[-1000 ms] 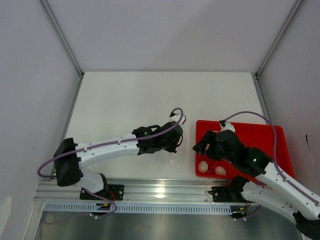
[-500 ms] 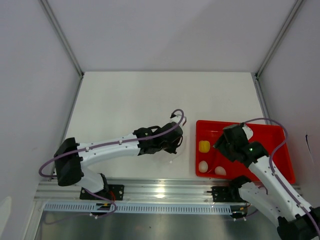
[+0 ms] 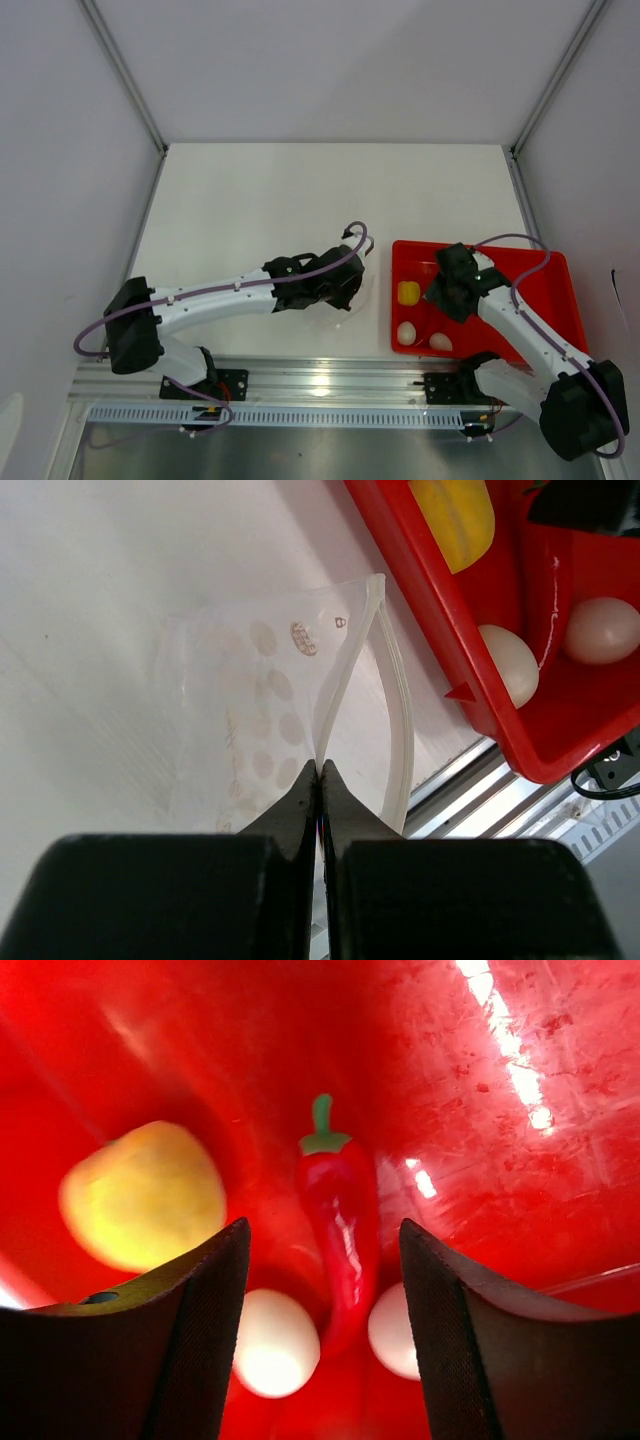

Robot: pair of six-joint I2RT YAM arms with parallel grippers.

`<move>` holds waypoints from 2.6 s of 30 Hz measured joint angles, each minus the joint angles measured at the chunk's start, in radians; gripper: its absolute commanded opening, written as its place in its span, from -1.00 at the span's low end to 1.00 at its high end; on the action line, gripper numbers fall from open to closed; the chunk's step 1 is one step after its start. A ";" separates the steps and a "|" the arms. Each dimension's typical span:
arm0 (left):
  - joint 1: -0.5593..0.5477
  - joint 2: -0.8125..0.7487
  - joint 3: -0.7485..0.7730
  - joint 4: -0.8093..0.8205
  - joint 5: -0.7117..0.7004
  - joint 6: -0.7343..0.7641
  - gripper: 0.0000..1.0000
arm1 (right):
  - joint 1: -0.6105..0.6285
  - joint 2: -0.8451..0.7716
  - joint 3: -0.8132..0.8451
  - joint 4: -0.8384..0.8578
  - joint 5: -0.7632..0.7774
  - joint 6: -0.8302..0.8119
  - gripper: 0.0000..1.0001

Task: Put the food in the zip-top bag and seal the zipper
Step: Pick up the fake vegetable from the bin.

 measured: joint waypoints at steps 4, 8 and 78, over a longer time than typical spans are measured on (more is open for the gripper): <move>0.000 0.000 -0.001 0.017 0.020 0.003 -0.99 | 0.000 0.076 -0.030 0.048 -0.001 -0.015 0.21; 0.000 0.000 -0.002 0.024 0.034 0.017 -0.99 | 0.000 0.139 -0.037 0.101 0.000 -0.030 0.12; 0.122 0.036 0.081 -0.096 0.708 0.061 -0.99 | 0.544 -0.384 0.089 0.669 -0.024 -0.540 -1.00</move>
